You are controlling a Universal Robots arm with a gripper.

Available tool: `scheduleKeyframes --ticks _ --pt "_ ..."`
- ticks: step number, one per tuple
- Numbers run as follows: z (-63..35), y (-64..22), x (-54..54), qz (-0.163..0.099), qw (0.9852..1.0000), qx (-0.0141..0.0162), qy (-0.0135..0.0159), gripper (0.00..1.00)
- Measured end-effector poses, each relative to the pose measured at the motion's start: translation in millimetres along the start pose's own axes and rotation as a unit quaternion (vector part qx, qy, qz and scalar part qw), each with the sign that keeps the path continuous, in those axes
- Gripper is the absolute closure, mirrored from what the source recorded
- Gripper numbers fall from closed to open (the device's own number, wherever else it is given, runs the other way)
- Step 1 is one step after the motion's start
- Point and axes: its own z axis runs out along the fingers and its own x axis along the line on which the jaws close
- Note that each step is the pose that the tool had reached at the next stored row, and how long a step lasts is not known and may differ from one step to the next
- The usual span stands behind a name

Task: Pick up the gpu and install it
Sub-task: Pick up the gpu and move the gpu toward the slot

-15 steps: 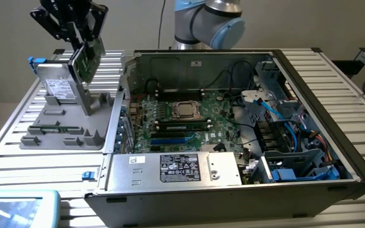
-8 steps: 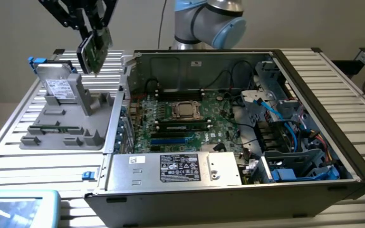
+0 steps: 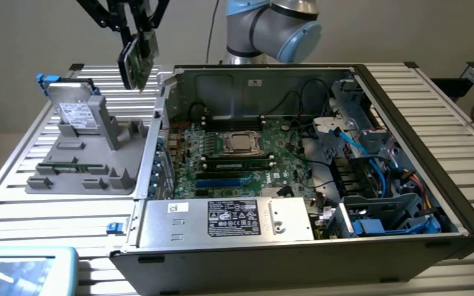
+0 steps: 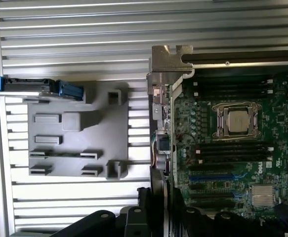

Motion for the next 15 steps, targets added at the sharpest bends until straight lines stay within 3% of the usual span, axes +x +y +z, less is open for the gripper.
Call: scheduleKeyframes --ticks 6,12,15 --pt "0.0 1.5 -27.2 0.000 1.0000 -0.0019 0.0001 0.72" --pt "0.1 3.1 -54.4 0.000 1.0000 -0.0068 0.0004 0.72" --pt "0.6 3.2 -67.9 0.000 1.0000 -0.0076 0.0004 0.72"
